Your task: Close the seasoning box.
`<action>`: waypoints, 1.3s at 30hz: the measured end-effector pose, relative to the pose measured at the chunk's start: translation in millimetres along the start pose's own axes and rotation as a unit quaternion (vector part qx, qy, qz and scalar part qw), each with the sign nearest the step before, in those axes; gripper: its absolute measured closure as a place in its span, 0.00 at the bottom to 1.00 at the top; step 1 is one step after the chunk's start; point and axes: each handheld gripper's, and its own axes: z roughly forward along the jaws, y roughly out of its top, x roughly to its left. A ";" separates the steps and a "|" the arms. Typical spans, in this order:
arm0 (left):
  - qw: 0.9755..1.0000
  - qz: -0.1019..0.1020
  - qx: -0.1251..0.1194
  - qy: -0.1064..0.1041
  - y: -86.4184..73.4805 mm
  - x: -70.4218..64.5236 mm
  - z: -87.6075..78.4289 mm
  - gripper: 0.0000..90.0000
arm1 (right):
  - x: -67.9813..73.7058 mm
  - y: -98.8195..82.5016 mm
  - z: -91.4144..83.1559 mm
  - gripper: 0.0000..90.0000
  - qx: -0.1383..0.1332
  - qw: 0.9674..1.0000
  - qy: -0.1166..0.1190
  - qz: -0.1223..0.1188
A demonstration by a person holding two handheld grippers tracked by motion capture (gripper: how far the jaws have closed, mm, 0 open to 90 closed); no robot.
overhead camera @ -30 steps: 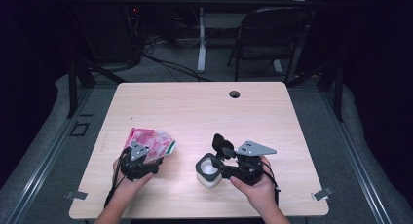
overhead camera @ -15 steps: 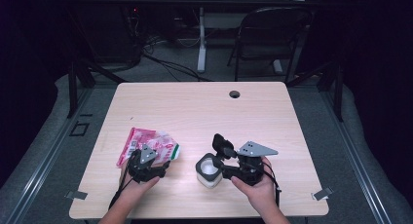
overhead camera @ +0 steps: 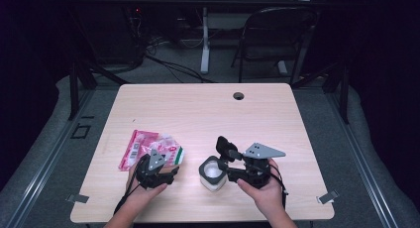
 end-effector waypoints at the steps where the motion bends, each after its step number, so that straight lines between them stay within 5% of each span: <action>1: 1.000 0.000 -0.002 0.000 0.3 -0.9 0.0 0.36 | 0.1 0.8 -1.1 0.47 0.000 1.000 0.000 0.000; 21: 1.000 0.004 -0.007 -0.014 4.5 -7.3 -3.5 0.37 | -17.0 8.8 -19.7 0.47 -0.024 0.999 -0.030 0.016; 39: 1.000 0.013 -0.015 -0.023 7.7 -13.7 -6.1 0.38 | -47.3 1.1 -25.6 0.54 -0.028 0.997 -0.061 0.048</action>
